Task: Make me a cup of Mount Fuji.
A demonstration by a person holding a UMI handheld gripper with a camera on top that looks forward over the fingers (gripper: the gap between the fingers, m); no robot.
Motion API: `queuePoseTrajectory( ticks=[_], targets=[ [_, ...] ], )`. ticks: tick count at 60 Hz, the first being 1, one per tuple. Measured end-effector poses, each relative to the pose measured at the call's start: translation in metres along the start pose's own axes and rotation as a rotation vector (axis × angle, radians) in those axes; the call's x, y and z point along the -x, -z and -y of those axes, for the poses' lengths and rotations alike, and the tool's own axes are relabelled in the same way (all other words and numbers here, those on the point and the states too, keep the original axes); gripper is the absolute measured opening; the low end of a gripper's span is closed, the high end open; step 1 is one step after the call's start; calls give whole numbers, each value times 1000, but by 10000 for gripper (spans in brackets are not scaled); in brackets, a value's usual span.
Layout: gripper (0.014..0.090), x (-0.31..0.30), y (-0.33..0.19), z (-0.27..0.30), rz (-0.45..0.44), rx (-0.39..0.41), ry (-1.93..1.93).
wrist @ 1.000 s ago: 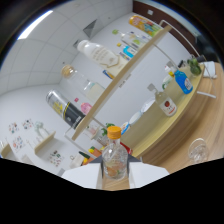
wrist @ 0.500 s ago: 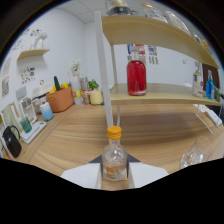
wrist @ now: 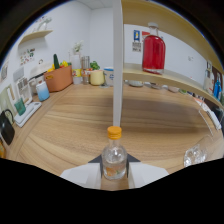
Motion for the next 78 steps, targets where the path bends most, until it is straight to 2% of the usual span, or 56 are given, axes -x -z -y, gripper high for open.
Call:
queuePoseTrajectory(
  ticks=[15, 21, 22, 25, 27, 36, 47, 53, 66, 71, 78],
  targets=[
    [397, 5, 16, -8, 41, -4, 19],
    [542, 11, 26, -8, 90, 0, 28],
    [584, 12, 30, -8, 98, 3, 29],
    [796, 13, 40, -5, 124, 1, 34],
    [860, 12, 48, -2, 139, -8, 40],
    [861, -14, 99, 31, 143, -101, 73],
    [858, -87, 153, 54, 58, -220, 56],
    [859, -137, 163, 43, -5, -226, 32],
    [859, -227, 170, 16, -98, -169, -19],
    [864, -257, 174, 36, -125, -193, -44],
    [856, -288, 172, 83, -129, -276, -69]
  ],
)
